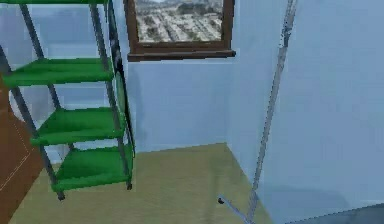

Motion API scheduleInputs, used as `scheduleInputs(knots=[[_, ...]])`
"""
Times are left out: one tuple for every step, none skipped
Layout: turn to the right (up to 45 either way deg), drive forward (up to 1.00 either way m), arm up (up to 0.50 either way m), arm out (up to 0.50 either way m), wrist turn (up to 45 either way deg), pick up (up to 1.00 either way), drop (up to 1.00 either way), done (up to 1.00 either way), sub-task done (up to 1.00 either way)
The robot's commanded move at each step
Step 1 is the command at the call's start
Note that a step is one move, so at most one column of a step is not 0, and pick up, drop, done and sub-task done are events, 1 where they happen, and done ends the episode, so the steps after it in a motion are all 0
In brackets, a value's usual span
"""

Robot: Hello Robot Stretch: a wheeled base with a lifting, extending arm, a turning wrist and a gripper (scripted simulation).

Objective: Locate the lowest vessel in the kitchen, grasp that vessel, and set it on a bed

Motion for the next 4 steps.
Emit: scheduleInputs(knots=[[-30.0, 0.0, 0.0, 0.0, 0.0, 0.0, 0.0, 0.0, 0.0], [0.0, 0.0, 0.5, 0.0, 0.0, 0.0, 0.0, 0.0, 0.0], [0.0, 0.0, 0.38, 0.0, 0.0, 0.0, 0.0, 0.0, 0.0], [0.0, 0.0, 0.0, 0.16, 0.0, 0.0, 0.0, 0.0, 0.0]])
